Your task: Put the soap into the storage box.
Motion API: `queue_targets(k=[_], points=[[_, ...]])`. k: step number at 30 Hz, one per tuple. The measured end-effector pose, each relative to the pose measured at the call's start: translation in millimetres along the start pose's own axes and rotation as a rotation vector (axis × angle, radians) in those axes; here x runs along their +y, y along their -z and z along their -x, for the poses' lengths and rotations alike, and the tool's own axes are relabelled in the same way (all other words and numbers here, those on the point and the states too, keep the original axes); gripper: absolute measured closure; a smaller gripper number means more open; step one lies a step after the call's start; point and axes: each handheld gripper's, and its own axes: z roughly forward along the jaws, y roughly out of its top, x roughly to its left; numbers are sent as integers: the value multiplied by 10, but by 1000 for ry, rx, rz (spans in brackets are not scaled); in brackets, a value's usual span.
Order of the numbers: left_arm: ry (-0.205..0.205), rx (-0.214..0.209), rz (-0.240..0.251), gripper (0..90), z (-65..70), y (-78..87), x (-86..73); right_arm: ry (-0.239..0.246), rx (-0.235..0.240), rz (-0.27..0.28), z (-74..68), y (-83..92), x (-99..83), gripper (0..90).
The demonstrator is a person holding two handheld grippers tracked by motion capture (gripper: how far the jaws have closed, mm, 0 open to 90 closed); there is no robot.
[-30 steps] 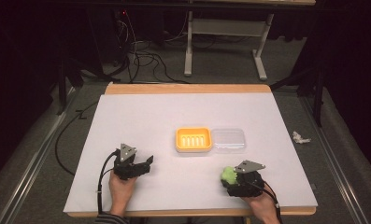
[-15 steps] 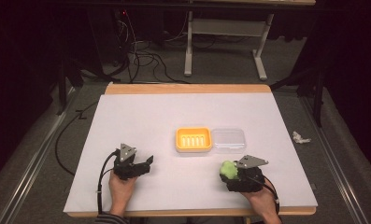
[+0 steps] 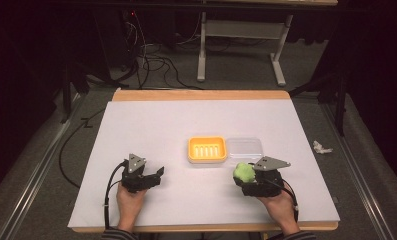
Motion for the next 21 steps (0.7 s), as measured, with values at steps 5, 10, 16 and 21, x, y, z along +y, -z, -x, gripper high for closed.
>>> queue_targets(k=[5,10,16,21], points=[[2,1,2,216,-1,1,1,5,5,0,16,-22,57,275],[3,1,1,217,-1,-2,1,9,8,8,23,-41,129,275],[4,2,1,216,-1,-2,1,-3,18,15,64,-88,212,275],[0,1,0,216,-1,2,1,-9,27,23,94,-116,292,275]])
